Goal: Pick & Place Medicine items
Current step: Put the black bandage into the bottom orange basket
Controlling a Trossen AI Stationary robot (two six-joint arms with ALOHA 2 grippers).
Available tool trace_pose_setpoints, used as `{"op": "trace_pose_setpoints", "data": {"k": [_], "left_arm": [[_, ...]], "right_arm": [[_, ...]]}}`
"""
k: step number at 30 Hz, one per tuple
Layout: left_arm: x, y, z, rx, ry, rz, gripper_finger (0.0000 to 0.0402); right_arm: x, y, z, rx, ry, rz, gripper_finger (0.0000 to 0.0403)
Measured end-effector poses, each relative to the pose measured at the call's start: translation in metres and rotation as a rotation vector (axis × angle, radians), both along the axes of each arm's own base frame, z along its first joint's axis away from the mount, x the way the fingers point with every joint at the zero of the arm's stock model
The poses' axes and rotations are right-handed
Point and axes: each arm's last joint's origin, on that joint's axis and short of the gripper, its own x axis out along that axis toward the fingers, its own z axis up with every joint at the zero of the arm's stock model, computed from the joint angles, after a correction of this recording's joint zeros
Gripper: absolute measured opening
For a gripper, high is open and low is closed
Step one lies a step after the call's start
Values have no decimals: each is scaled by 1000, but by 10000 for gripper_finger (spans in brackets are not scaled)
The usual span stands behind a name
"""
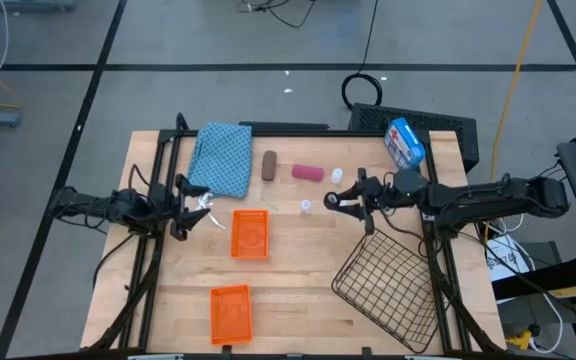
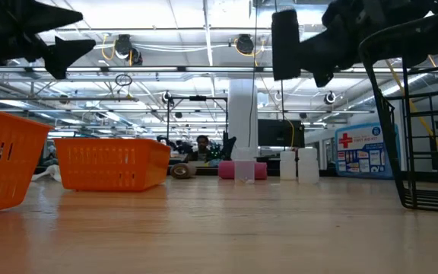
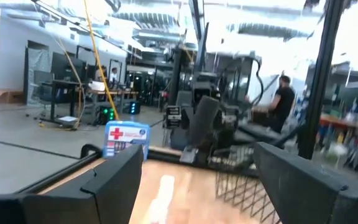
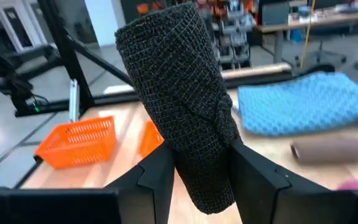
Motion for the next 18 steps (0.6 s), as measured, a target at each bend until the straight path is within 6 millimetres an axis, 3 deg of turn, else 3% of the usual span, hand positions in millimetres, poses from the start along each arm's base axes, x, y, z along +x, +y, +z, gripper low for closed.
{"op": "trace_pose_setpoints", "data": {"k": [8,18], "left_arm": [[-2,2,5,-192,-83,-8,310],[-7,13,7,-375,-146,368,310]], "right_arm": [[8,4,2,-9,-71,21,127],[23,1,-12,-8,-67,18,127]]}}
